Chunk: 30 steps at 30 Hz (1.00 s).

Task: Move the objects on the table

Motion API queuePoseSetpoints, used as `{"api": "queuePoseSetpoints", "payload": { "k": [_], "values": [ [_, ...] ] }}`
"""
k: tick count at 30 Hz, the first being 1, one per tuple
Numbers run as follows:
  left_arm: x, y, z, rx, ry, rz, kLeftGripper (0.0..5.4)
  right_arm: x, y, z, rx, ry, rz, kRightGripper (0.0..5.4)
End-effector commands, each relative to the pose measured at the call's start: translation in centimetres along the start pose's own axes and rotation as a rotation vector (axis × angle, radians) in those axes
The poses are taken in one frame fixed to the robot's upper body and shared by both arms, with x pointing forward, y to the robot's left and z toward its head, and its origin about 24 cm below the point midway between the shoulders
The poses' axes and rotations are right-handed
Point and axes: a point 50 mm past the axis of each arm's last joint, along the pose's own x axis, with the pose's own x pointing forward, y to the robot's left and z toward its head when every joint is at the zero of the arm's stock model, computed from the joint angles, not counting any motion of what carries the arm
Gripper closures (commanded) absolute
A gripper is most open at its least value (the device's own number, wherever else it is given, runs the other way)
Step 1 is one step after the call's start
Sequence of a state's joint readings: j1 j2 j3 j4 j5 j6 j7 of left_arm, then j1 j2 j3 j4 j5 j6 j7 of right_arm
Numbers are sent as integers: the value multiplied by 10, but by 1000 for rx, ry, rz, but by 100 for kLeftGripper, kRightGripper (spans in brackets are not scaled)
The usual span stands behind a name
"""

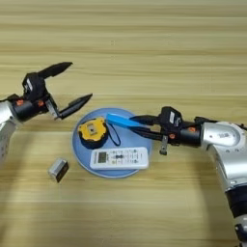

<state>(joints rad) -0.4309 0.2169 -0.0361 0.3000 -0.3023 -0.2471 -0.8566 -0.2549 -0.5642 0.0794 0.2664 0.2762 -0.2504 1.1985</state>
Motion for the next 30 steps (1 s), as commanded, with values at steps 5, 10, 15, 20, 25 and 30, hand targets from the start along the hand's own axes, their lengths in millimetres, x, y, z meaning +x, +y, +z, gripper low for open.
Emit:
{"api": "queuePoseSetpoints", "payload": {
  "k": [5,10,15,20,25,30],
  "values": [
    [2,44,15,49,-90,387,0,5,7,-17,34,63,-55,461],
    [-12,68,15,76,-95,640,0,8,4,-23,45,99,-102,461],
    [-23,71,4,100,-52,710,0,9,1,-28,50,134,-147,461],
    [-35,66,-12,84,-7,750,0,11,-3,-31,54,152,-191,461],
    [-44,58,-26,47,34,763,0,16,-7,-30,48,151,-217,461],
    [-53,47,-37,31,82,748,0,21,-9,-25,33,144,-217,461]
  ]
}}
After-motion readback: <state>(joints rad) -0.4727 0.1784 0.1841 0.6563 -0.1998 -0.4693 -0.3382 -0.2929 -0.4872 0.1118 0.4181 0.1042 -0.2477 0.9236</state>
